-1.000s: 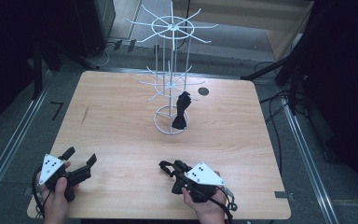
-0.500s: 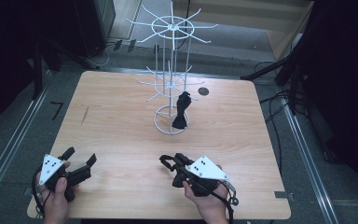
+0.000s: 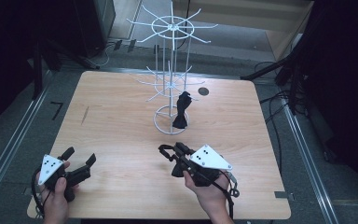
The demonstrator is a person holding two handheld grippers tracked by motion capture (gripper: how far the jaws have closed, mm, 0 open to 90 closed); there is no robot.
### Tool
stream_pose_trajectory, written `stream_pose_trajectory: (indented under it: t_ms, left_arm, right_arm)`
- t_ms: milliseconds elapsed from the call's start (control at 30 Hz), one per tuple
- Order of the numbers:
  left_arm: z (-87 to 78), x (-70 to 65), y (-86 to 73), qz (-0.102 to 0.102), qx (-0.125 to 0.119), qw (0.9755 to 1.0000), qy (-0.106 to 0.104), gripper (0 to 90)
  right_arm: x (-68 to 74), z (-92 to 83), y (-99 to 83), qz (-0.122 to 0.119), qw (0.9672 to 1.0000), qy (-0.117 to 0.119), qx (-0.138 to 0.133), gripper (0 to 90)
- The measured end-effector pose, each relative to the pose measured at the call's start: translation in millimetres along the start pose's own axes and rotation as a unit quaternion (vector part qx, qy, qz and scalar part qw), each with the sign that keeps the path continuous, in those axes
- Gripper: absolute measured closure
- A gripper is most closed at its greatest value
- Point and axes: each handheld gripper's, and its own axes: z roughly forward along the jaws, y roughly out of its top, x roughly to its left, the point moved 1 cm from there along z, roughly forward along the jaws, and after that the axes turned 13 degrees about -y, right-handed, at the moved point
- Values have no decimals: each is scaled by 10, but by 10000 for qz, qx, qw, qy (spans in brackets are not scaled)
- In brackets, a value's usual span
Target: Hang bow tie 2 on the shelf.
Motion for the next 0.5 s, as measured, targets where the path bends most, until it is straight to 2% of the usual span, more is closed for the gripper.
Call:
stream_pose_trajectory:
  t_ms: [500]
  left_arm:
    - [-2, 0, 1, -10, 6, 10000, 4, 144]
  right_arm:
    - [-52, 7, 192, 97, 9997, -18, -210, 822]
